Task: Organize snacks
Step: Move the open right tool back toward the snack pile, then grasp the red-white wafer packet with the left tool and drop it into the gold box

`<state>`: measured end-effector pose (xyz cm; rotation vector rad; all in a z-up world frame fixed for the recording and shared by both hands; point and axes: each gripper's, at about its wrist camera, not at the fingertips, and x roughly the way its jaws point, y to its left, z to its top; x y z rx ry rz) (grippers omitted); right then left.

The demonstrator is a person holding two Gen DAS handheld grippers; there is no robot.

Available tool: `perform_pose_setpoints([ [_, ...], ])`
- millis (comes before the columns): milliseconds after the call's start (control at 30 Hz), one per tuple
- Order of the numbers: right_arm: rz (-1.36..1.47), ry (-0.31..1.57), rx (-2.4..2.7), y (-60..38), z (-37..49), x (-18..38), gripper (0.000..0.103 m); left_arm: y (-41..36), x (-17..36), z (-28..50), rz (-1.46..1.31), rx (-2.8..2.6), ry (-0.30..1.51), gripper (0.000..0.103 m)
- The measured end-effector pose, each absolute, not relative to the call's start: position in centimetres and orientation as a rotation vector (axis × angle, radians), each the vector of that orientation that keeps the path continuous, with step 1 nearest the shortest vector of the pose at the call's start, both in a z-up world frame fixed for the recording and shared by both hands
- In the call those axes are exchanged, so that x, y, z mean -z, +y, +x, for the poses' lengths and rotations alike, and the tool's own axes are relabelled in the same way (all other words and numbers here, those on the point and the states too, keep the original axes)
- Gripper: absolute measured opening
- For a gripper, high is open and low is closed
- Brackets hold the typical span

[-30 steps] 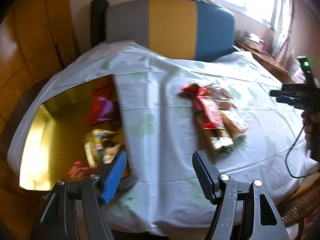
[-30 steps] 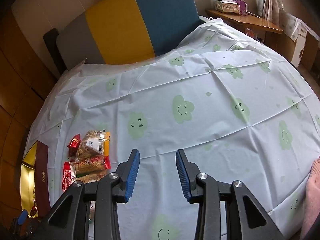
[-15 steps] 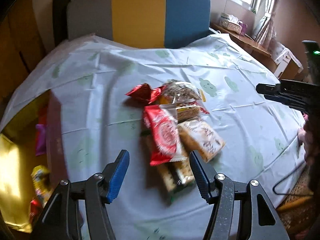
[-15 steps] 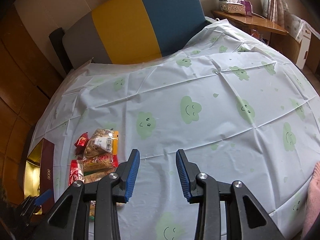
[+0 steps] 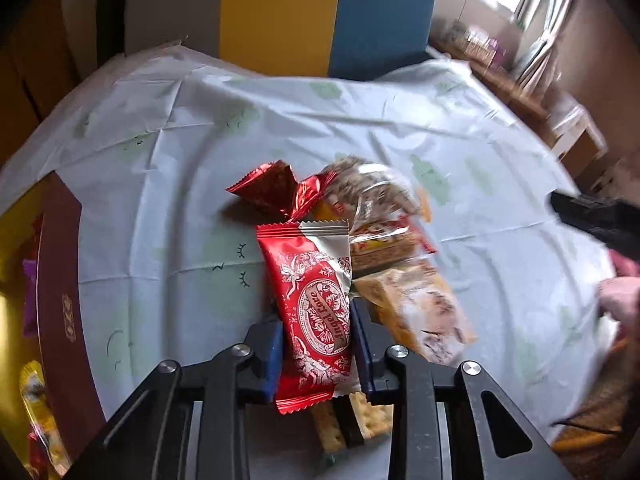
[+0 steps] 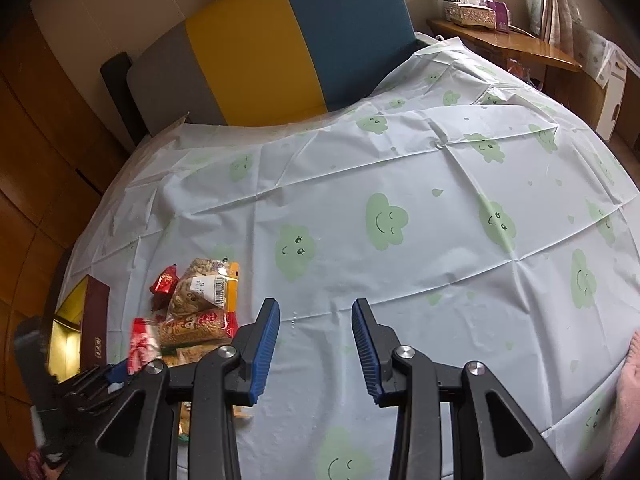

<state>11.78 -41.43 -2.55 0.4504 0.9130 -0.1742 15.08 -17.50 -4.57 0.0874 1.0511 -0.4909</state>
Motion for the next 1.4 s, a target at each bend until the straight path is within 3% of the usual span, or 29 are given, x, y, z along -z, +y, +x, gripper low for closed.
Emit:
perform_pose_setpoints([
  [233,0.378,0.979,0.131,-39.9,12.4,3.5,0.039,-14.3,2.9,10.6,0.153,0.465,0.96,0.03],
  [533,0.436,1.105,-0.135,-36.7,13.5,5.7,0.039,-11.8,7.1,6.7,0.196,0.401,1.031,0.031],
  [867,0.312,1.123,-0.239,-30.8,15.0,6.9,0.054,-11.0,7.8,5.6,0.152,0.426,0.985,0.031],
  [933,0.298,1.123,-0.224,-30.4,15.4,7.1,0.064,-11.2,8.0,5.8,0.152,0.425,0.982,0.031],
  [1100,0.215,1.117,-0.187,-29.5,15.6,7.5,0.064,-11.1,7.9,5.7,0.144,0.42,0.972,0.032],
  [1200,0.219,1.134,-0.184,-29.6,15.9,7.9,0.072,-10.9,7.9,5.6,0.133,0.417,0.973,0.032],
  [1300,0.226,1.158,-0.19,-29.4,16.2,8.4,0.072,-11.0,7.9,5.6,0.132,0.411,0.97,0.033],
  [1400,0.148,1.187,-0.174,-28.8,16.3,9.2,0.062,-10.9,7.9,5.6,0.124,0.412,0.973,0.033],
])
